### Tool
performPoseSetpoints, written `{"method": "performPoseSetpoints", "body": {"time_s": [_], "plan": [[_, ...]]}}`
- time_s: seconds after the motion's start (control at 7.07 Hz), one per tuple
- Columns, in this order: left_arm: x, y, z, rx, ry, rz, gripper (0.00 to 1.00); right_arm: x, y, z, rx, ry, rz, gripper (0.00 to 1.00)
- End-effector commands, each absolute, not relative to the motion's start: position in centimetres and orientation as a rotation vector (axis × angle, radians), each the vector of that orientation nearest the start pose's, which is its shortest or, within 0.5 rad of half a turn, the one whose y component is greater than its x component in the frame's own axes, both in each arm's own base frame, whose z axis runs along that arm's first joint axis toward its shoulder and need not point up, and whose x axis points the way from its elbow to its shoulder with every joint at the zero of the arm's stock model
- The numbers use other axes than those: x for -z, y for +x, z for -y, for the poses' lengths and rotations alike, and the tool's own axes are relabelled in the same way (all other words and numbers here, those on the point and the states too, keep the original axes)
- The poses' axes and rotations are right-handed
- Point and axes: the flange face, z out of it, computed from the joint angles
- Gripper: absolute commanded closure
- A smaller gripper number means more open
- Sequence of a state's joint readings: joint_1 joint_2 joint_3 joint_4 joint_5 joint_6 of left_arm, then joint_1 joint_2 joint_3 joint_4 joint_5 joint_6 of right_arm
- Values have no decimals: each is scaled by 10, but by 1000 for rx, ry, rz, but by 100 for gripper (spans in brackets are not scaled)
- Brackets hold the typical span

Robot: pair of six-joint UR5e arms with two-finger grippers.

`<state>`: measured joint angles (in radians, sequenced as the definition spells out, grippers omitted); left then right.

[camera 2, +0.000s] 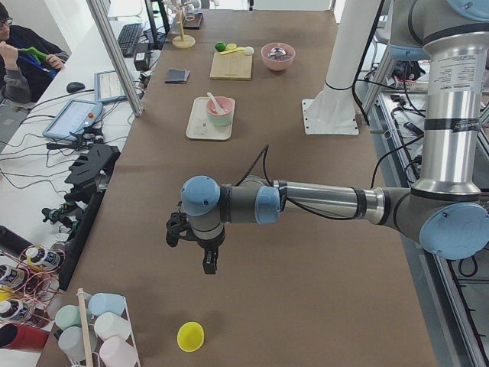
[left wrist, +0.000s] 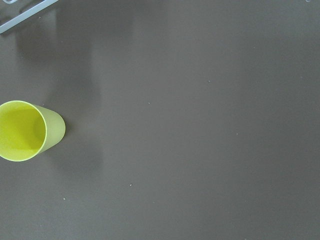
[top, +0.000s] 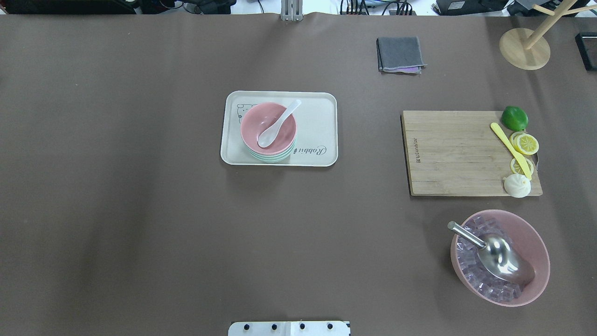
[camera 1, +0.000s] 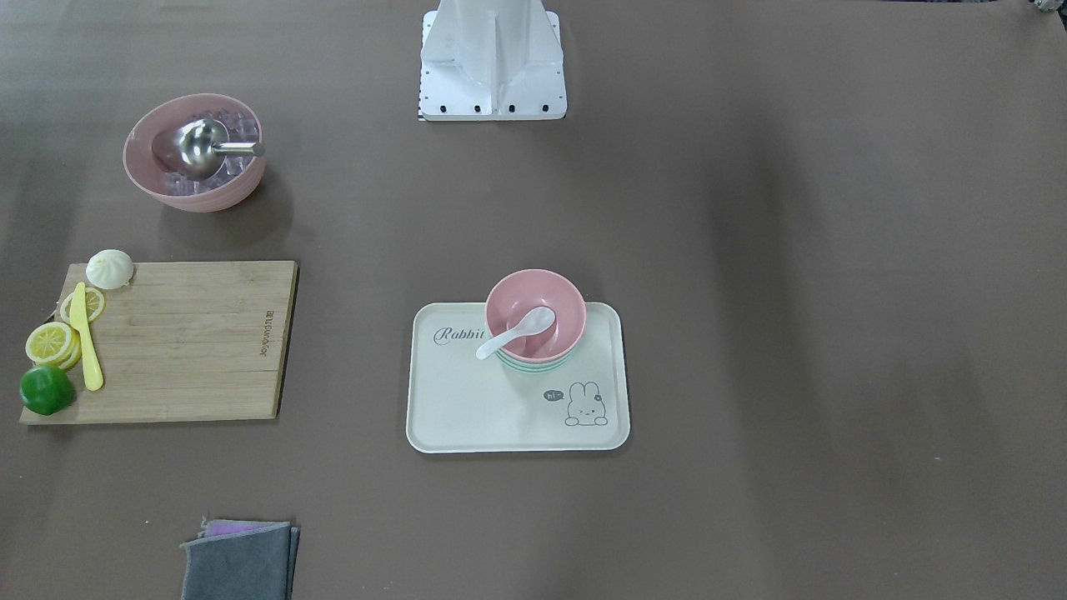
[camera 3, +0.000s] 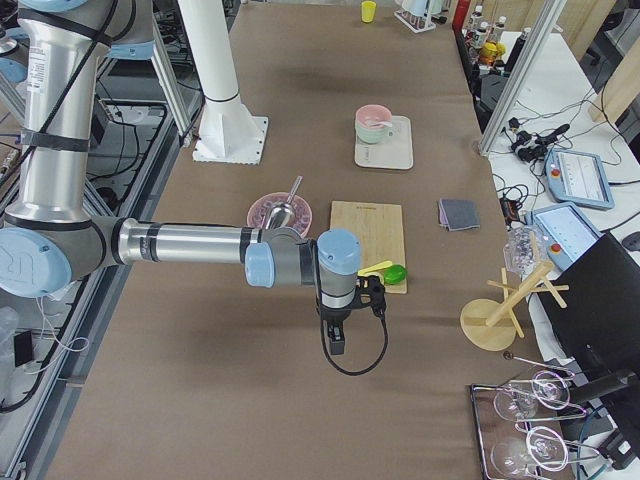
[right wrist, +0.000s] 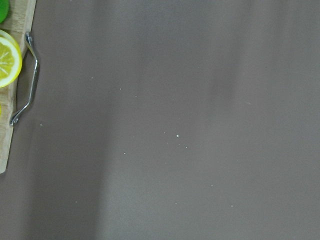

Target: Stack pink bowl on green and place spoon

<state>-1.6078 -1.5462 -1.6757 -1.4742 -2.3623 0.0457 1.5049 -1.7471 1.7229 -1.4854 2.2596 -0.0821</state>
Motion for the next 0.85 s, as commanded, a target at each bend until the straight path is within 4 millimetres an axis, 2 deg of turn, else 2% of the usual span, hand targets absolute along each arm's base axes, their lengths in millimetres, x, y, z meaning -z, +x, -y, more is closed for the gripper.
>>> {"method": "performPoseSetpoints", "body": {"time_s": [0.0, 0.71], "plan": [[-629, -80, 476, -3, 16, -792, 1, -672, 37, 424, 164, 57, 753, 0], [-628, -80, 476, -2, 17, -791, 1, -679, 38, 421, 161, 46, 753, 0]]}}
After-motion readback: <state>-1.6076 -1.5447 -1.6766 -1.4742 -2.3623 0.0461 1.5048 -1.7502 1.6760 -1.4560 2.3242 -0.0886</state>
